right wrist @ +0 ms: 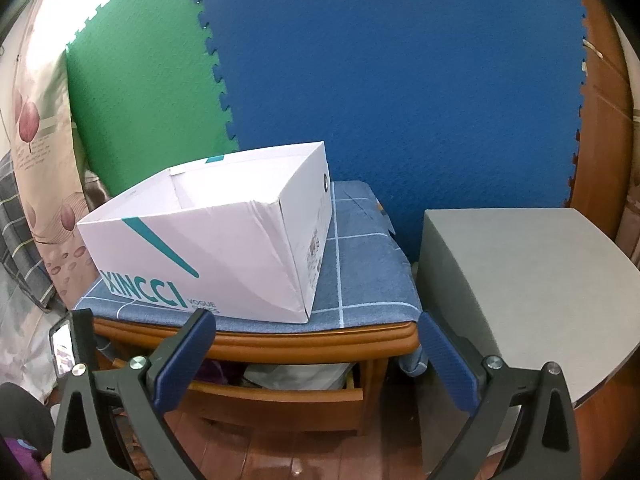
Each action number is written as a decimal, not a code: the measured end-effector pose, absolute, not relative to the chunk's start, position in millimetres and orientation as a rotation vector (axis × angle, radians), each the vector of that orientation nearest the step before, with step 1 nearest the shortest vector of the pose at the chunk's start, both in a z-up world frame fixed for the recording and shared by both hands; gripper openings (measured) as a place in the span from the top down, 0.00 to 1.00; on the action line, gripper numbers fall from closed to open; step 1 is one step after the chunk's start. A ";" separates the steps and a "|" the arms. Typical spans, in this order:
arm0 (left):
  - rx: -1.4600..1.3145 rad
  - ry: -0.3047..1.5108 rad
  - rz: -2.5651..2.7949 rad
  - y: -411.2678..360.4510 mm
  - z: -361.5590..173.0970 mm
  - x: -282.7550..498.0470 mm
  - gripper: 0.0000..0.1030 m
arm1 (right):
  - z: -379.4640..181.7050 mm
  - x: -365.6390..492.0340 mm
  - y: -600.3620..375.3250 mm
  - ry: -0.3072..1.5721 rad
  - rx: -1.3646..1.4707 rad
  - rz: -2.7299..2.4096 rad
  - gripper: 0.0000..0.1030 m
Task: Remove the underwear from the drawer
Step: 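Lower the left tool into the drawer toward the purple bra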
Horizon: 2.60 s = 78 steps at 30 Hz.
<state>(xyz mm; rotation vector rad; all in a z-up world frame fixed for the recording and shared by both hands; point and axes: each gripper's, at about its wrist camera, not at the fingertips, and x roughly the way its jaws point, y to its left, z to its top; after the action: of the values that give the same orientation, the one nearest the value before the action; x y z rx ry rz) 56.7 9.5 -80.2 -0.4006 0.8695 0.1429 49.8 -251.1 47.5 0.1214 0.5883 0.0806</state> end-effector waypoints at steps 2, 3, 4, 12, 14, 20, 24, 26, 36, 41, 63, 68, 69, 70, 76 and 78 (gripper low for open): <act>-0.398 0.874 0.149 8.3 -82.8 59.0 0.01 | 47.2 49.9 -251.2 0.592 0.124 0.083 0.00; -0.399 0.875 0.150 7.9 -84.2 59.6 0.01 | 46.8 50.4 -251.1 0.596 0.126 0.084 0.00; -0.402 0.878 0.152 8.3 -85.1 61.4 0.01 | 46.4 50.9 -250.7 0.598 0.126 0.085 0.00; -0.444 0.908 0.192 14.9 -97.1 71.0 0.01 | 45.3 54.3 -248.3 0.606 0.136 0.095 0.00; -0.460 0.913 0.207 16.6 -100.9 72.7 0.01 | 44.5 54.8 -247.6 0.609 0.137 0.096 0.00; -0.522 0.917 0.254 27.7 -113.0 76.9 0.01 | 43.4 55.5 -246.8 0.617 0.142 0.102 0.00; -0.547 0.929 0.281 33.6 -120.2 81.8 0.01 | 42.8 56.4 -245.8 0.623 0.143 0.104 0.00; -0.569 0.927 0.293 37.7 -124.4 83.8 0.01 | 42.7 56.4 -245.7 0.625 0.144 0.105 0.00; -0.633 0.892 0.318 52.8 -121.9 79.6 0.00 | 41.8 57.6 -245.6 0.633 0.148 0.111 0.00; -0.642 0.898 0.307 58.6 -122.1 77.6 0.00 | 41.8 57.4 -245.2 0.636 0.146 0.115 0.00; -0.586 1.085 0.284 80.3 -89.1 26.4 0.00 | 37.0 56.7 -251.6 0.657 0.137 0.088 0.00; -0.555 1.115 0.279 76.8 -87.4 13.0 0.00 | 35.4 53.7 -257.8 0.661 0.140 0.080 0.00; -0.542 1.121 0.278 77.3 -84.9 10.7 0.00 | 35.3 53.2 -259.4 0.661 0.144 0.077 0.00; -0.528 1.124 0.276 79.5 -79.4 8.7 0.00 | 35.1 52.4 -260.8 0.661 0.145 0.075 0.00; -0.501 1.184 0.258 74.0 -97.6 -9.0 0.00 | 34.3 52.0 -264.4 0.666 0.153 0.077 0.00; -0.503 1.199 0.258 76.8 -103.3 -9.2 0.00 | 34.3 51.2 -263.5 0.665 0.149 0.081 0.00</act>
<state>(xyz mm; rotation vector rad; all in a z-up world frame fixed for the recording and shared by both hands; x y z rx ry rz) -9.2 76.8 -103.3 -0.5027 1.1986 0.2584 51.2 -263.5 34.3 0.1492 0.6650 0.0811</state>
